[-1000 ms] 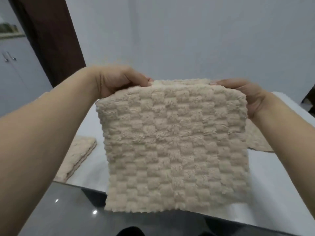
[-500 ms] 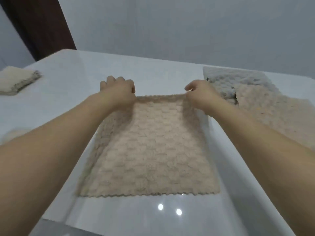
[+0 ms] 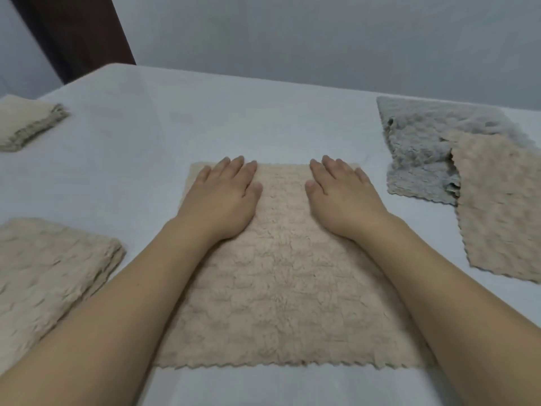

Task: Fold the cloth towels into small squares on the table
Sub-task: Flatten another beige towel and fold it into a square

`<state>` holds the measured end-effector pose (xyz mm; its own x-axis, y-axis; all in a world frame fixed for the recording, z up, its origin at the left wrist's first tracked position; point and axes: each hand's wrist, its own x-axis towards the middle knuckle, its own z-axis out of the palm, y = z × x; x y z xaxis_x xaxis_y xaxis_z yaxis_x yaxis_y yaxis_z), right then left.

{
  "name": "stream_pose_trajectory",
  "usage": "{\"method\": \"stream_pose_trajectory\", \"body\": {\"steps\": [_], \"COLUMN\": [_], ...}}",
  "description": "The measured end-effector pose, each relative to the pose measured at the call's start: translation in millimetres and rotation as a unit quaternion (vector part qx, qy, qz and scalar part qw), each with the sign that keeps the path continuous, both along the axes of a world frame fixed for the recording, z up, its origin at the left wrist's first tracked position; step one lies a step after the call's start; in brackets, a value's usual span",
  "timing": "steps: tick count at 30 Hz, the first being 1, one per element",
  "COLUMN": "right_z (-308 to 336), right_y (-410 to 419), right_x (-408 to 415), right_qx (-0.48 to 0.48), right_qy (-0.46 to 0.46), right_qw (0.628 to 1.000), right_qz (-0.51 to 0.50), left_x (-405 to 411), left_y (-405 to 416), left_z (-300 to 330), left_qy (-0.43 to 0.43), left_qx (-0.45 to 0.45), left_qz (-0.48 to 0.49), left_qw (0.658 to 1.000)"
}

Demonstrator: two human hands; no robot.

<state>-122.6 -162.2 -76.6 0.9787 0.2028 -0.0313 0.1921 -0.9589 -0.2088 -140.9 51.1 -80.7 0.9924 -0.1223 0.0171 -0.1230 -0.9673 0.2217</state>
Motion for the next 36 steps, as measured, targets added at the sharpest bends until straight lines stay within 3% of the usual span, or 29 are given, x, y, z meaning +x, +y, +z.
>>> {"method": "stream_pose_trajectory", "body": {"steps": [10, 14, 18, 36], "right_z": [17, 27, 4, 0], "right_y": [-6, 16, 25, -5], "right_x": [-23, -36, -46, 27], "right_qx": [-0.058, 0.006, -0.011, -0.039], "right_qy": [0.001, -0.022, 0.001, -0.002], "right_qw": [0.998, 1.000, 0.999, 0.999], "right_qz": [-0.021, 0.006, 0.032, 0.029], "left_x": [-15, -17, -31, 33], "left_y": [8, -16, -32, -55], "left_z": [9, 25, 6, 2], "left_qy": [0.004, -0.007, 0.012, -0.012], "left_qx": [0.046, -0.047, 0.004, 0.005], "left_qz": [0.038, 0.022, -0.011, -0.007], "left_qw": [0.998, 0.999, 1.000, 1.000]}}
